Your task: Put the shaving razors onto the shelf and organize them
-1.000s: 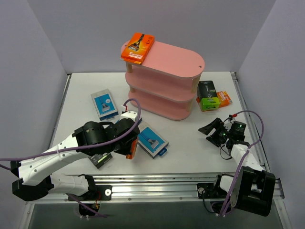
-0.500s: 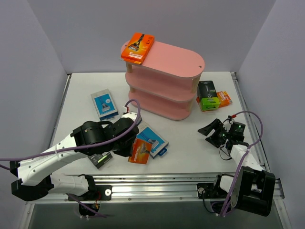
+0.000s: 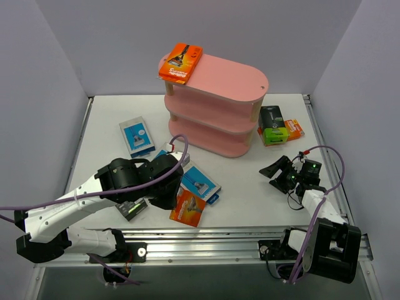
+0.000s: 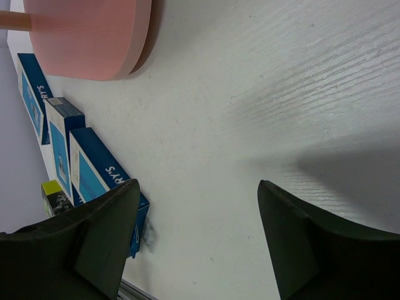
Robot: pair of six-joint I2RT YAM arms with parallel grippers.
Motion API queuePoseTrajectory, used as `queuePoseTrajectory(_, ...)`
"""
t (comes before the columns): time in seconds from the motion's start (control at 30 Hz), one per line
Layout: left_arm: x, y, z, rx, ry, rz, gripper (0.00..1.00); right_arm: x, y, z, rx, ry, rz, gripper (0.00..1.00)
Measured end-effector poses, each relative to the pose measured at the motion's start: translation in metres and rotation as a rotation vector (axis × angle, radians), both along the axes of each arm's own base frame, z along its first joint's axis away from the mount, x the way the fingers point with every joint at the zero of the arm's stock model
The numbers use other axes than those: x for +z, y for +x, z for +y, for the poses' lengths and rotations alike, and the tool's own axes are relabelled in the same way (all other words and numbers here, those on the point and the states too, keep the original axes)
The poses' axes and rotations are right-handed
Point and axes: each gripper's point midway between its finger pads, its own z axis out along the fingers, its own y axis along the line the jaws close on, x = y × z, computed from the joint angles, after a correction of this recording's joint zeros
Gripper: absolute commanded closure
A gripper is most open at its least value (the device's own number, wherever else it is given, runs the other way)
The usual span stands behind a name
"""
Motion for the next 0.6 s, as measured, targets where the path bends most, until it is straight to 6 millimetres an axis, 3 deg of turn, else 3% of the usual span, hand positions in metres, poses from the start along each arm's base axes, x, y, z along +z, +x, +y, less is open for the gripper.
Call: queuePoseTrajectory(0.6, -0.038, -0.013, -0.003, -0.067, 0.119, 0.104, 0.98, -0.002, -0.001, 0.000, 0.000, -0.001, -0.004, 0.28)
